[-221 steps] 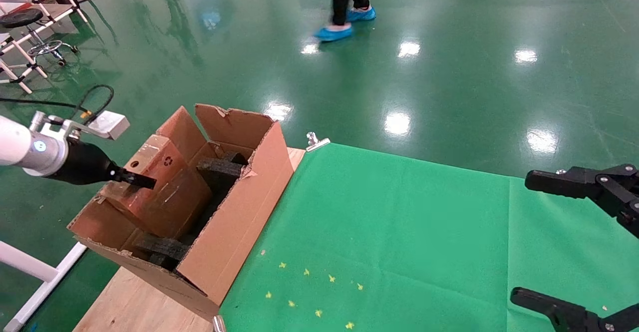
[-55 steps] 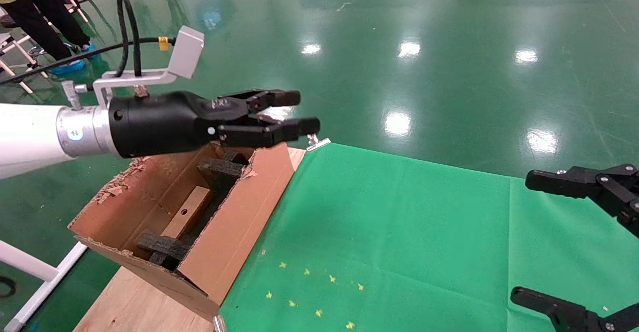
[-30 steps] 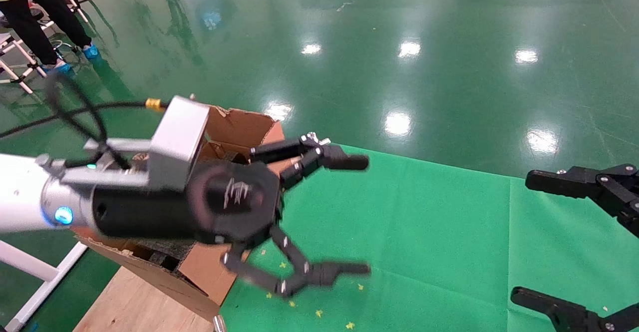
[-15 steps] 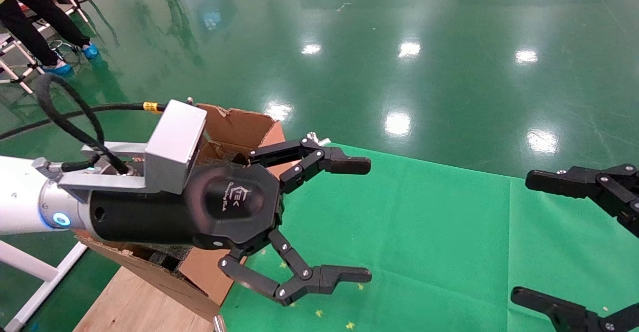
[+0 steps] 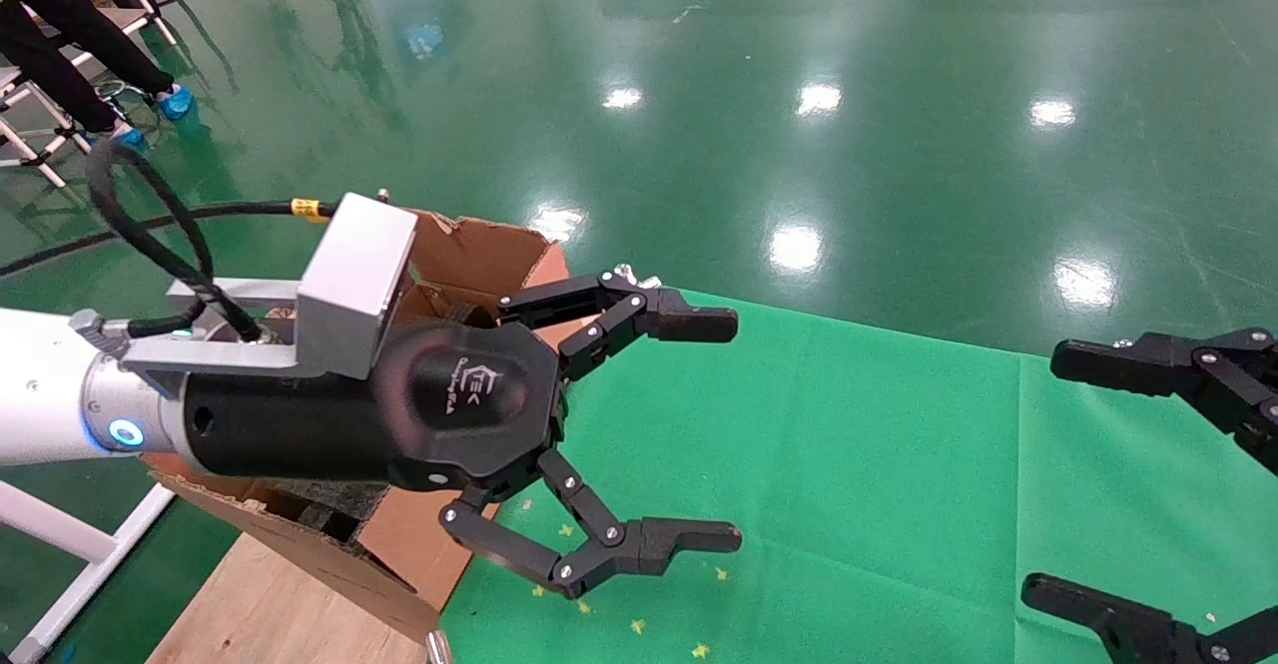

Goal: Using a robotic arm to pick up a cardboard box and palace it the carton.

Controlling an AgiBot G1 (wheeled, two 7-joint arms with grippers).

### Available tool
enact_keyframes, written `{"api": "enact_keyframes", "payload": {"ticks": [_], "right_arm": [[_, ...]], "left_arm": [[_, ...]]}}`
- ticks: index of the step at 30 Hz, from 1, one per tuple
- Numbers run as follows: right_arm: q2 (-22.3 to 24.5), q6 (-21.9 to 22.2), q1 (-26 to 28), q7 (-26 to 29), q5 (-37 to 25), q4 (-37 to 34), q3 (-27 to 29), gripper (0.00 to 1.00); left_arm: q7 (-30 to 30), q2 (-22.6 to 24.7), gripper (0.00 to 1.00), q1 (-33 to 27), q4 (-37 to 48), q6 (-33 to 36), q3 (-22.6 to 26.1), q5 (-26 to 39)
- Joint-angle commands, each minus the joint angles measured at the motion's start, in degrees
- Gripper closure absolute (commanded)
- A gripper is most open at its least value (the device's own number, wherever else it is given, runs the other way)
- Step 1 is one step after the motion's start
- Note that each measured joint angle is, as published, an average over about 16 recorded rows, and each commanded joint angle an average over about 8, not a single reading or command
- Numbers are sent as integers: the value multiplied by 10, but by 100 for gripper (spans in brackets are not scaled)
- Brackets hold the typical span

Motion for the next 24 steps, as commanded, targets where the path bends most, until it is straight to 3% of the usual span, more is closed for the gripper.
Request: {"api": "enact_keyframes", "payload": {"ticks": [1, 24], "right_arm": [[0, 0, 0, 0, 0, 0, 0, 0], [0, 0, 0, 0, 0, 0, 0, 0]], "left_arm": [[0, 0, 0, 0, 1, 0, 0, 0], [-1, 0, 0, -2, 3, 0, 1, 2]]}}
